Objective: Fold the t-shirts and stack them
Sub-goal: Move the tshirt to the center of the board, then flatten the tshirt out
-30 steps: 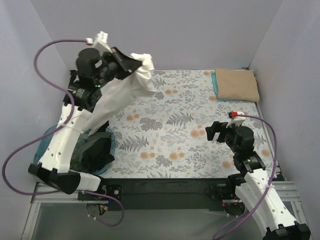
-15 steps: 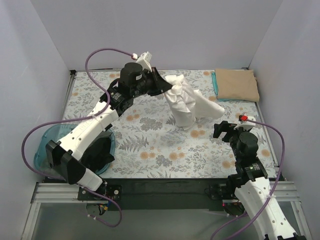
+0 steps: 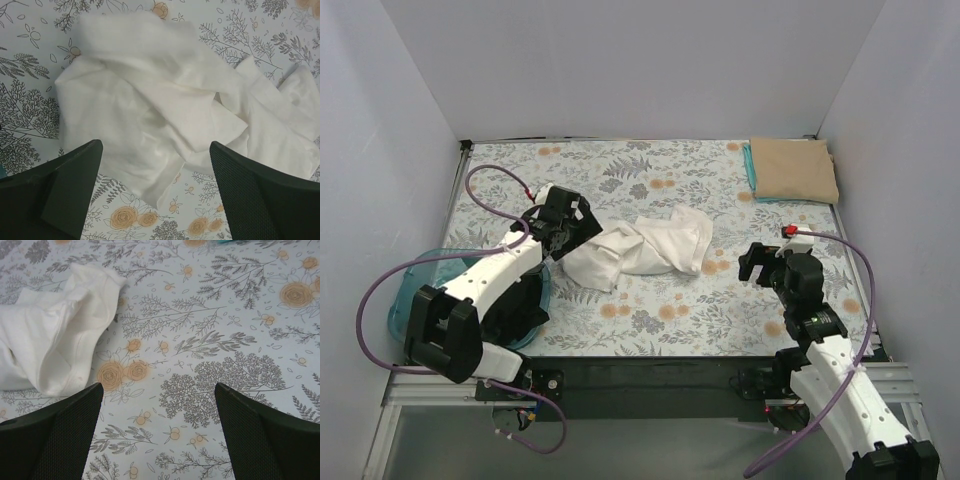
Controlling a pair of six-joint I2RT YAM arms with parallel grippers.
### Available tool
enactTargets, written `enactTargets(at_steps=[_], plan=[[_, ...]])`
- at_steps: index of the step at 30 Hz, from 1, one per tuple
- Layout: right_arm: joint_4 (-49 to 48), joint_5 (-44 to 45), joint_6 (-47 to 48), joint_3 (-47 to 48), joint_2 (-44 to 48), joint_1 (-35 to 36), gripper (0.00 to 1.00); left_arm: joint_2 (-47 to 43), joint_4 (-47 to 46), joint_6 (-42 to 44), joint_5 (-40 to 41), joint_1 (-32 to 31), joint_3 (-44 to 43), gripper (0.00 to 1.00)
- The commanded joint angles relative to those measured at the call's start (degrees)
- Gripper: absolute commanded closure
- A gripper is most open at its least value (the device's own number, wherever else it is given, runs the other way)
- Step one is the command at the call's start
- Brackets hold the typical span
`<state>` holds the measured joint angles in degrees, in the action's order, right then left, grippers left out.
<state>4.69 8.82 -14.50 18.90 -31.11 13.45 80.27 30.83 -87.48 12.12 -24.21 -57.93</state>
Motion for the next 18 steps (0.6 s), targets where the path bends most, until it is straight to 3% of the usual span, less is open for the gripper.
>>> enactTargets(at_steps=[1,7,10,18], plan=[[-0.8,-5.0,1.7,2.9,-2.8,-0.3,0.02,-3.4,0.2,-1.3,1.9,-0.8,1.2,0.12],[-1.0,-14.5,1.7,5.4,-8.9,1.2,0.02,-4.7,-0.7,-2.6,-5.1,-0.8,5.7,0.12],[-2.0,-13.4,1.1,6.9,-12.2,4.6,0.02,-6.3,-0.4,-2.7,-7.0,-1.7,9.4,0.12],[-9.8,-12.5,-2.3,10.9,-22.4,14.2,0.02,-7.1,-3.1,-5.9,-8.3,-11.9,14.7,0.12]])
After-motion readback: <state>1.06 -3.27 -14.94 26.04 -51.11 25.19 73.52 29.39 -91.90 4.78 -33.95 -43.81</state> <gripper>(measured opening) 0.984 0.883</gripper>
